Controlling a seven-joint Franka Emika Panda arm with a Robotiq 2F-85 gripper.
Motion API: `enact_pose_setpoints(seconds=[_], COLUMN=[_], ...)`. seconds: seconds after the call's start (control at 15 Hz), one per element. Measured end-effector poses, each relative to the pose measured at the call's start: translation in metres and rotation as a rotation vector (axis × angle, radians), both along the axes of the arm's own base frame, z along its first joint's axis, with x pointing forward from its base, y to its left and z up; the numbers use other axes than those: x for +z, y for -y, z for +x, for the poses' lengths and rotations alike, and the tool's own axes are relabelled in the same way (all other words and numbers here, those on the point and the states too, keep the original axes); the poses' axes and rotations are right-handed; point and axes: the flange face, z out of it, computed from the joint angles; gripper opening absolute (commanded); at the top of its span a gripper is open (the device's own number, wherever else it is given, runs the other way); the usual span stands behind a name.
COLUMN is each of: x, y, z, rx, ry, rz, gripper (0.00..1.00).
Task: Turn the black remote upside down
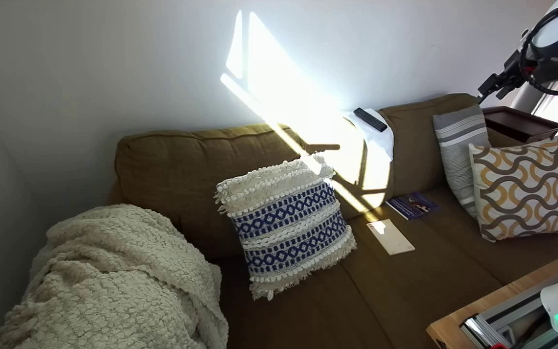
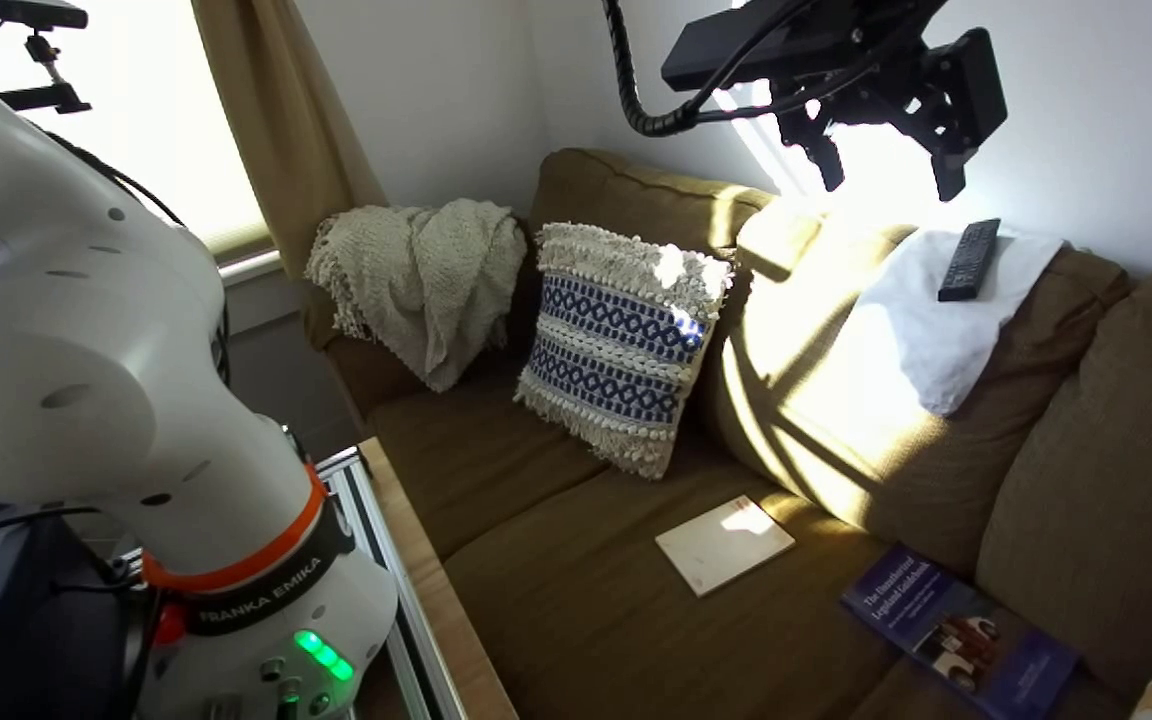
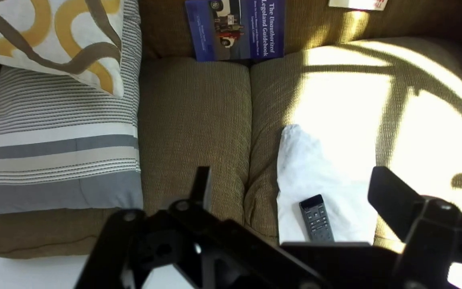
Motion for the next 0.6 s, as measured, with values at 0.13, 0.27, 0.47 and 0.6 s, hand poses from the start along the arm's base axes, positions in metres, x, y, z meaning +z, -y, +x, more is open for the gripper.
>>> enact_pose_setpoints(seconds=[0.13, 0.27, 0.47, 0.6], x=[0.000, -0.008, -0.033, -0.057], y=[-0.001, 0.000, 0.000, -0.002], z=[0.001, 0.008, 0.038, 0.063], rx=[0.001, 0.008, 0.043, 0.083], ry=[-0.003, -0.030, -0.076, -0.115], rz=[0.001, 0.015, 0.033, 0.043], gripper=[1.00, 1.00, 1.00, 1.00])
